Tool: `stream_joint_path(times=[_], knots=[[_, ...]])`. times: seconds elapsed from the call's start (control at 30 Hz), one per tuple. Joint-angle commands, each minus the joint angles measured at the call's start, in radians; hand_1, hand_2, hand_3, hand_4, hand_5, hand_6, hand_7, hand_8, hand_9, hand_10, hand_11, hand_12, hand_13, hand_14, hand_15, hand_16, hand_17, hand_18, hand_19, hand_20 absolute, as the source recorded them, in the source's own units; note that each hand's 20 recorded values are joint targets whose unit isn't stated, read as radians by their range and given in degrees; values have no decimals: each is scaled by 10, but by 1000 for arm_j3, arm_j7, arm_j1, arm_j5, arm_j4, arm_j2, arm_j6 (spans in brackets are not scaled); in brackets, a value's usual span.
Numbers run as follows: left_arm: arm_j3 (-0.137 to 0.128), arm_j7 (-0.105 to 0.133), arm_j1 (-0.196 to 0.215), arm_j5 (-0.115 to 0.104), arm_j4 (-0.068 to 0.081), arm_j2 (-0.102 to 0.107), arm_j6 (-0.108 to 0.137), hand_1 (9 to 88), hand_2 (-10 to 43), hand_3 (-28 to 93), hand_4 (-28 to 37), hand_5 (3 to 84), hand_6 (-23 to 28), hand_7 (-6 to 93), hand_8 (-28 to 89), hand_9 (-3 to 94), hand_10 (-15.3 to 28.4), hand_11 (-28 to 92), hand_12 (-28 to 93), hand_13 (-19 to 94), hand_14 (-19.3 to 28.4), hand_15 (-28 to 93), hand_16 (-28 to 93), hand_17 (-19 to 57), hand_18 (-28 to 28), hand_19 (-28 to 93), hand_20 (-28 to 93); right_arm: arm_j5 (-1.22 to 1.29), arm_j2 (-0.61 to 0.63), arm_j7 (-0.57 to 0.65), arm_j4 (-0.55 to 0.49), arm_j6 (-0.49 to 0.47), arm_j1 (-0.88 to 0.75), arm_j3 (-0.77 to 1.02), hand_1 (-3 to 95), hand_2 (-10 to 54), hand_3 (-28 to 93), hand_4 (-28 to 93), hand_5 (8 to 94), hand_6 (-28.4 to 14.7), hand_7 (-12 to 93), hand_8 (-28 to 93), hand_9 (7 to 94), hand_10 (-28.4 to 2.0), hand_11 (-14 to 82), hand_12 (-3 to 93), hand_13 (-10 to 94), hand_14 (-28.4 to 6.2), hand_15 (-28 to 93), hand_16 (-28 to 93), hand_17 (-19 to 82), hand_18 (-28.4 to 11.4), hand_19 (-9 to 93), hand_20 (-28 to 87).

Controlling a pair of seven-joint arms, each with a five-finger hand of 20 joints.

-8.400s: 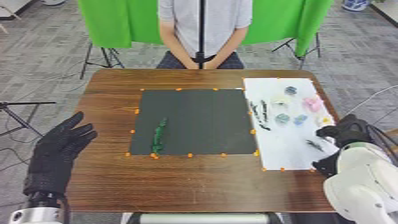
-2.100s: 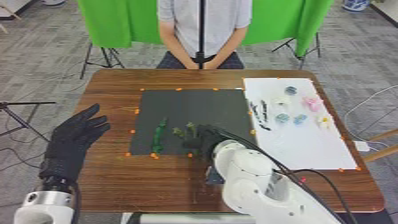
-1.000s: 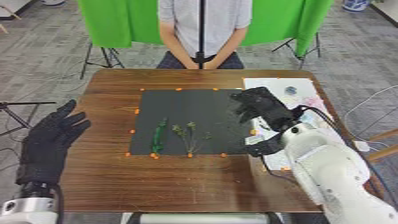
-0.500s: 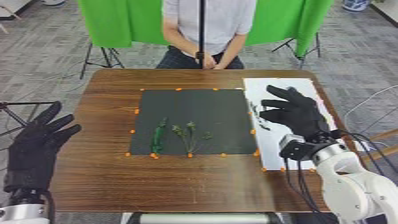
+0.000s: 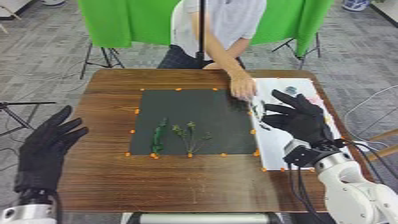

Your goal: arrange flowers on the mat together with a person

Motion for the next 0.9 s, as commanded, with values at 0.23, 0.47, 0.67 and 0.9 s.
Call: stream_joint_path(times=[0.23,0.47,0.67,0.9], knots=[[13,-20,-1,3,5,7,-2,167,68,777,-283,372,71,123,-97,347,193,256,97,240,265,549,-102,-98,212,485,103,-10,2,-22,0,7,-11,-7,178,112,730,-258,462,-17,120,-106,467,-204,148,145,383,-221,510,84,81,-258,518,128],[29,-8,-9,-5,7,26,7,169,68,778,-283,372,73,125,-97,347,193,261,97,238,266,555,-105,-97,211,486,103,-10,8,-21,3,11,-4,-12,178,112,731,-257,464,-17,121,-107,472,-205,149,144,389,-223,514,83,84,-257,519,129],[29,-10,-10,-4,7,26,8,172,69,778,-283,374,74,128,-98,348,194,265,96,238,266,561,-108,-97,211,487,103,-8,7,-22,5,5,-2,-16,178,112,731,-258,466,-16,122,-107,473,-206,149,144,390,-221,513,82,85,-257,519,130],[32,-7,-8,-9,8,35,14,174,67,782,-283,373,75,130,-98,348,196,268,95,239,266,563,-111,-97,211,489,103,-11,9,-21,1,8,-5,-15,178,112,732,-258,469,-17,123,-108,473,-206,149,144,390,-221,514,81,86,-257,519,130]])
